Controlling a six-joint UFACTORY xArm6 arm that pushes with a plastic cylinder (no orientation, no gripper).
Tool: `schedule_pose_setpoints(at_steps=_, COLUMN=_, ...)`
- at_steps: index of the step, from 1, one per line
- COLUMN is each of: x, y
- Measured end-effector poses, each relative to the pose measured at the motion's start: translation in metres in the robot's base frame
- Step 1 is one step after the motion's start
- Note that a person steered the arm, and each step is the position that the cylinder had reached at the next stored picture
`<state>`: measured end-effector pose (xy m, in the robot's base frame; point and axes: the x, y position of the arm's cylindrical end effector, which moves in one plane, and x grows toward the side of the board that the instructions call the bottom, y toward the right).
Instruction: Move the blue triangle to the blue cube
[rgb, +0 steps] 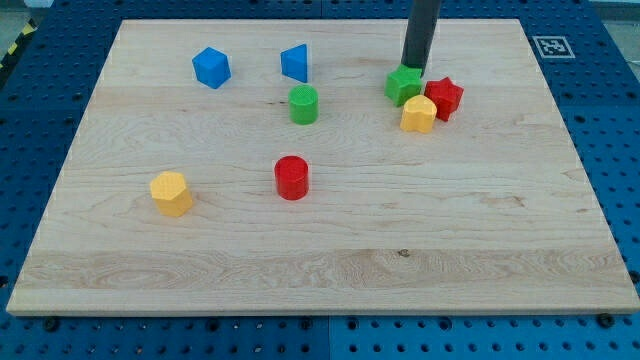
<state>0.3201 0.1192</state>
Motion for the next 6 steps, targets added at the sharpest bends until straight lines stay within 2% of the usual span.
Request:
schedule_pose_setpoints(at_steps=2, x=-0.004, y=0.000)
schedule_pose_setpoints(at_steps=3, x=-0.038, y=0.018)
schedule_pose_setpoints(at_steps=5, x=-0.032, y=0.089)
schedule_pose_setpoints(at_steps=6, x=-0.032, y=0.089)
